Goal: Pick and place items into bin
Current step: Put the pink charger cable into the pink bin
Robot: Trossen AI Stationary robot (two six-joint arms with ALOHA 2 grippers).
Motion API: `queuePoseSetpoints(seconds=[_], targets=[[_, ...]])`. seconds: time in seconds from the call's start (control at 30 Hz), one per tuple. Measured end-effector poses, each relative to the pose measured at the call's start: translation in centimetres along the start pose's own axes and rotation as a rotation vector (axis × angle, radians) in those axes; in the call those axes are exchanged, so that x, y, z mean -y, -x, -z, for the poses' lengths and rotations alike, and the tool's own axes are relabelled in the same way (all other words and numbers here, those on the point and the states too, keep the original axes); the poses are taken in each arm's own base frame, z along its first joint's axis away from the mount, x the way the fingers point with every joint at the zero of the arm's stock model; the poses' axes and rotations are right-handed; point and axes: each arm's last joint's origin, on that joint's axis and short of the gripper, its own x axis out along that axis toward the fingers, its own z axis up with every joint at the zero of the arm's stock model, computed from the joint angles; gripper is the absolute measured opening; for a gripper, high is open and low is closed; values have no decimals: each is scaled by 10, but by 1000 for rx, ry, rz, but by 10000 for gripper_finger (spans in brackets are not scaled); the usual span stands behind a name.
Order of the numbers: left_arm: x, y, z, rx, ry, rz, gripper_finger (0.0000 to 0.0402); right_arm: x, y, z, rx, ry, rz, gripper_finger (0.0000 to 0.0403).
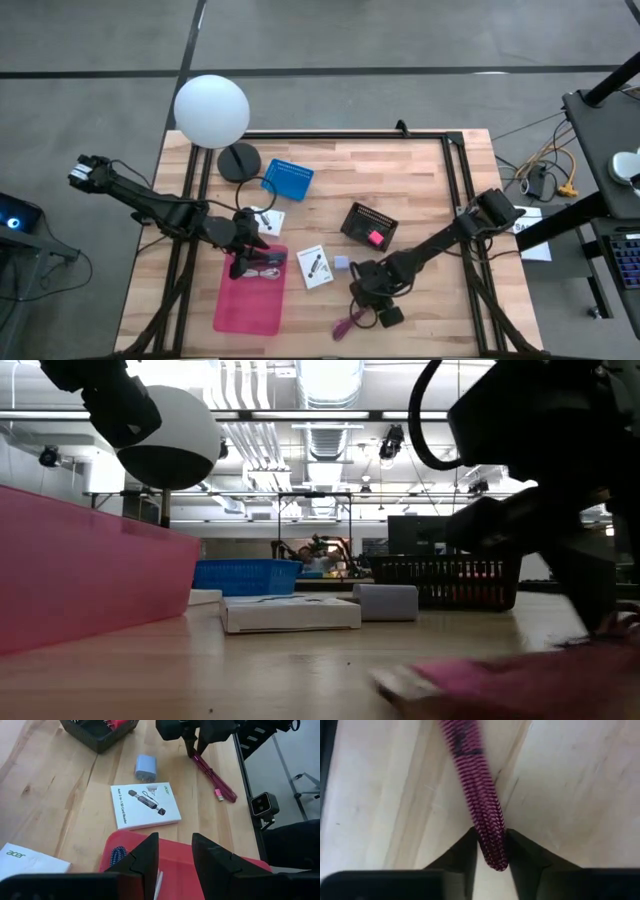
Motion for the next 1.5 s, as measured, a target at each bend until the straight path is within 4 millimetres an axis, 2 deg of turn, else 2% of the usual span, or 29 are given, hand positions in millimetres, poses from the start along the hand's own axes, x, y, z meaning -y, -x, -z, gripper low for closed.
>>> queuePoseSetpoints(seconds=[0.2, 0.37, 0.57, 0.77, 0.9, 1.1, 1.27, 1.5], targets=[[0, 0, 1, -2, 0, -1, 101, -1, 1, 0, -12, -73, -59, 22], [0, 0, 1, -2, -1, -1, 101, -4, 6, -1, 7, -73, -82, 19], [0, -1, 1, -2, -1, -2, 101, -6, 31, -12, 128, -67, -85, 18], [0, -1, -1, 18, 2, 5, 101, -3, 60, -27, 352, -66, -18, 17], [2, -1, -4, 55, 6, 19, 101, 5, 72, -35, 489, -82, 39, 16], [4, -2, -9, 130, 9, 32, 101, 16, 83, -49, 692, -92, 40, 16], [6, -1, -13, 180, 17, 39, 101, 24, 90, -57, 955, -95, -21, 16], [11, 2, -24, 313, -46, 74, 101, 40, 97, -53, 1252, -155, 11, 15]])
